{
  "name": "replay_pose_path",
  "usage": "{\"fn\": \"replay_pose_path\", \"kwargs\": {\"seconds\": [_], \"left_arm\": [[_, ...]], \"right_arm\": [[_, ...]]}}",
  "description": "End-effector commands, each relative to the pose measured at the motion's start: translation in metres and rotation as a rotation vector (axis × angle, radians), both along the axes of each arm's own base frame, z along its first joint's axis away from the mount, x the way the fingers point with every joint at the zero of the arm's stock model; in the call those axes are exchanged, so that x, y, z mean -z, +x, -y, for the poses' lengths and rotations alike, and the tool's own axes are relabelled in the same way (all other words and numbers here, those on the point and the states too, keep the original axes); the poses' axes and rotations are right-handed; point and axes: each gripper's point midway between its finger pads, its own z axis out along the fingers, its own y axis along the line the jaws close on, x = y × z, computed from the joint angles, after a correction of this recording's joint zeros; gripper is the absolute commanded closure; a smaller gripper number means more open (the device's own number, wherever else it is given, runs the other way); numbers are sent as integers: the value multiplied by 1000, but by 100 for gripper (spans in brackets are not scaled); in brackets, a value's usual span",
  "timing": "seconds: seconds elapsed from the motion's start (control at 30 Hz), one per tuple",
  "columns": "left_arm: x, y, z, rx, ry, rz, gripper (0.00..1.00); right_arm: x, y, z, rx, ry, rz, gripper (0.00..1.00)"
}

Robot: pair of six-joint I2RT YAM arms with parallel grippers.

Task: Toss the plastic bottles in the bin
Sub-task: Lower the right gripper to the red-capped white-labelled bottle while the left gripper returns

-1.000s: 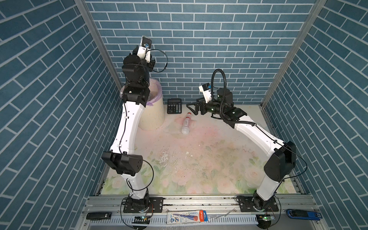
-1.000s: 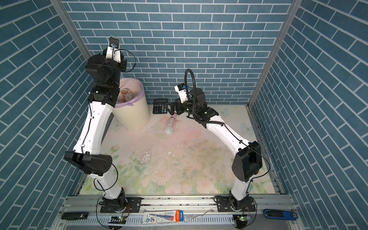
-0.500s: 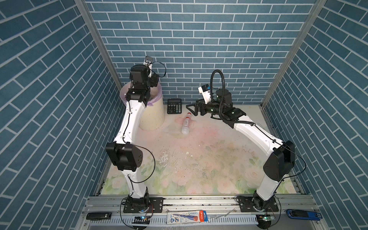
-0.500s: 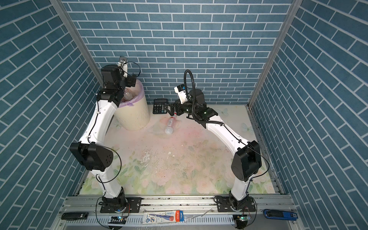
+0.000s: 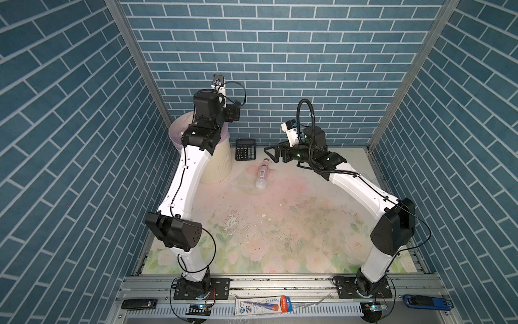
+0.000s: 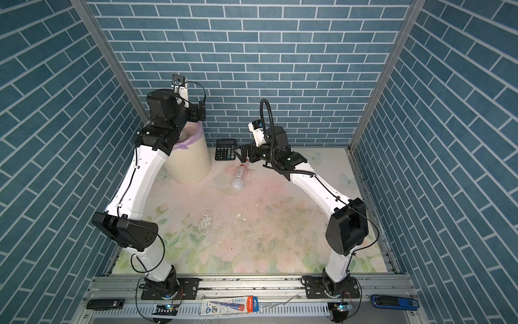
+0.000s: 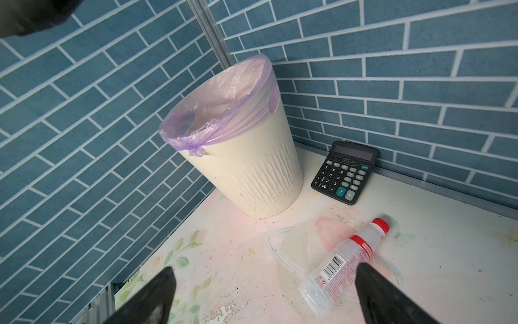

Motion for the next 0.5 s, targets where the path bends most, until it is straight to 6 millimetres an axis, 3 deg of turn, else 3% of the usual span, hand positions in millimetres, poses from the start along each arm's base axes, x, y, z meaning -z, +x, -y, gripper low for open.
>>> {"fn": "replay_pose_path", "kwargs": {"seconds": [0.0,0.2,0.33,0.47], "left_arm": [[26,-18,27,66,-173,-119,1],[91,-48,77,187,-502,-368,1],[147,-63,94,209,-667,-508,1],[189,-79,93,161,-639,-592,1]], "right_arm": [[38,13,14,100,-45,-104,1],[99,29,22,207,-122,-207,1],[146,35,21,247,-152,-303,1],[180,35,12,232,-152,-388,1]]}}
